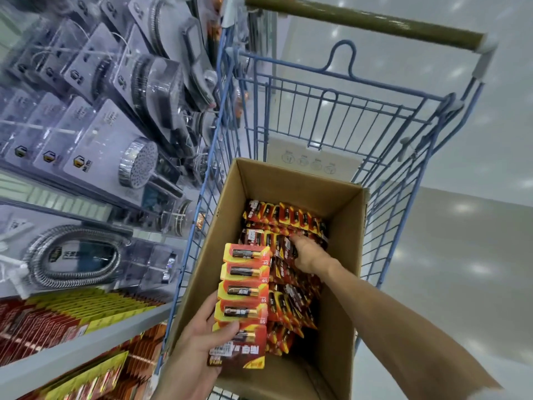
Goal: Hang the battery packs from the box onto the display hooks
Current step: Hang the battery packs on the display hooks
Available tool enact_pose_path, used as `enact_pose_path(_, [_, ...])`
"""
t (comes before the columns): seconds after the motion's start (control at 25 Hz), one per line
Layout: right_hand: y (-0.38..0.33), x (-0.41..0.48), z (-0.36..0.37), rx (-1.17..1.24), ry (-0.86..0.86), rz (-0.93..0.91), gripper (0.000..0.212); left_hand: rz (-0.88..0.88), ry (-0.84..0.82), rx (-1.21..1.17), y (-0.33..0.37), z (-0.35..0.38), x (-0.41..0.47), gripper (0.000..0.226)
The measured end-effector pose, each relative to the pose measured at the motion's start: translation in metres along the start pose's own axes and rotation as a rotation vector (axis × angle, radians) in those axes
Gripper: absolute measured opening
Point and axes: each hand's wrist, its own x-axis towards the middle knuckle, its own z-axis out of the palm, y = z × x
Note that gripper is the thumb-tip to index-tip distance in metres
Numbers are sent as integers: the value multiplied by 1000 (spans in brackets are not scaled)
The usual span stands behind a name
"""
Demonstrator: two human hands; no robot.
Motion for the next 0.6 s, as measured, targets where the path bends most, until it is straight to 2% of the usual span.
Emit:
enact_pose_path(0.2, [7, 37, 2, -330, -77, -49, 84, -14, -14, -70, -15, -15, -9, 114])
enact_pose_path(0.24, [7, 39, 1, -352, -95, -59, 87, -10, -28, -73, -17, -15, -11, 119])
enact_pose_path(0.44, [5, 36, 9, -375, -139, -237, 90, -7, -57, -135, -31, -13, -20, 118])
enact_pose_path(0.6, [3, 29, 5, -273, -144, -343, 80, 49, -70, -233, -33, -8, -25, 96])
